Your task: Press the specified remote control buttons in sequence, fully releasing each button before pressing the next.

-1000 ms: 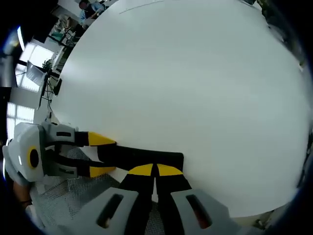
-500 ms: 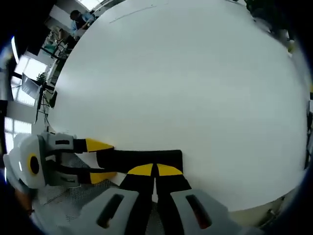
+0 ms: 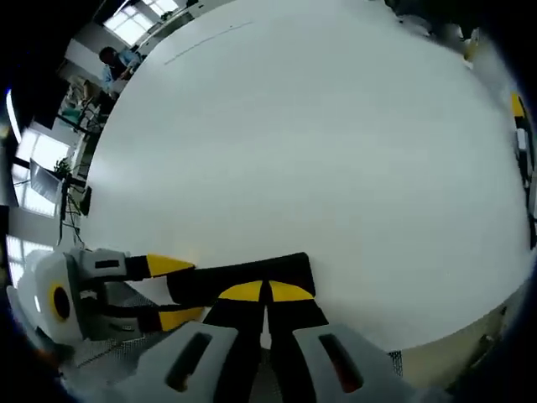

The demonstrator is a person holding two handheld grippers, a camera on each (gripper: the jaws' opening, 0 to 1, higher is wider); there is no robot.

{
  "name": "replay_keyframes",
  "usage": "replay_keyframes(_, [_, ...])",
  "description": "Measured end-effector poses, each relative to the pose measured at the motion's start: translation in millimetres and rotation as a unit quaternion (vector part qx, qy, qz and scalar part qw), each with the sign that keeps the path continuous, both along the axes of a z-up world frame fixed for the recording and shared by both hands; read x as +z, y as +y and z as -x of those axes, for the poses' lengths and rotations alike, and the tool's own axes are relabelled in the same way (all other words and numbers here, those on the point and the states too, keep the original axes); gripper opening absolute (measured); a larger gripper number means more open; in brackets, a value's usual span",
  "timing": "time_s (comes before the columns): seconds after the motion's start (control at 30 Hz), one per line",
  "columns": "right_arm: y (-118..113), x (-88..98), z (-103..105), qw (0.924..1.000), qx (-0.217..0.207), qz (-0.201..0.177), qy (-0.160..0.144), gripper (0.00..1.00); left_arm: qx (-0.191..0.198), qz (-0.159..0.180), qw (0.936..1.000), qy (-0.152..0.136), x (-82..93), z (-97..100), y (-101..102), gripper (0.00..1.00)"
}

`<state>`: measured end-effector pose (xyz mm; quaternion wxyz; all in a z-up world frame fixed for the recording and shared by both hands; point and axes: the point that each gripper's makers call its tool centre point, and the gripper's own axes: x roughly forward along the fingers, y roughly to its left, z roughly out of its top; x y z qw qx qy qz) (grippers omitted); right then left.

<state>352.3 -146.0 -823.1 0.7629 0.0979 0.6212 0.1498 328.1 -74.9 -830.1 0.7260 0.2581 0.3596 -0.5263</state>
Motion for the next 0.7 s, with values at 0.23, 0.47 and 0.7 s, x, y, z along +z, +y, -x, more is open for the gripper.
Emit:
replay_keyframes(0.23, [-1.3,-0.6,-2.4,0.9999,-0.014,-0.004,-0.001,0.0,-0.007,-0.002,1.0,-0.002,0.2,0.4,-0.4,0.24])
replay_keyframes(0.47, [-0.7,0.1,0.9,0.9996,-0.018,-0.01,0.02,0.0,-0.026,-0.007,0.9996,-0.001,0.4,1.2,-0.3,0.24])
replay_keyframes(0.7, [2.7,8.1,-5.7,0.9994,-0.02,-0.029,-0.001,0.0,-0.055,-0.013,0.9984,0.003,-0.1,1.0,-2.0,0.24])
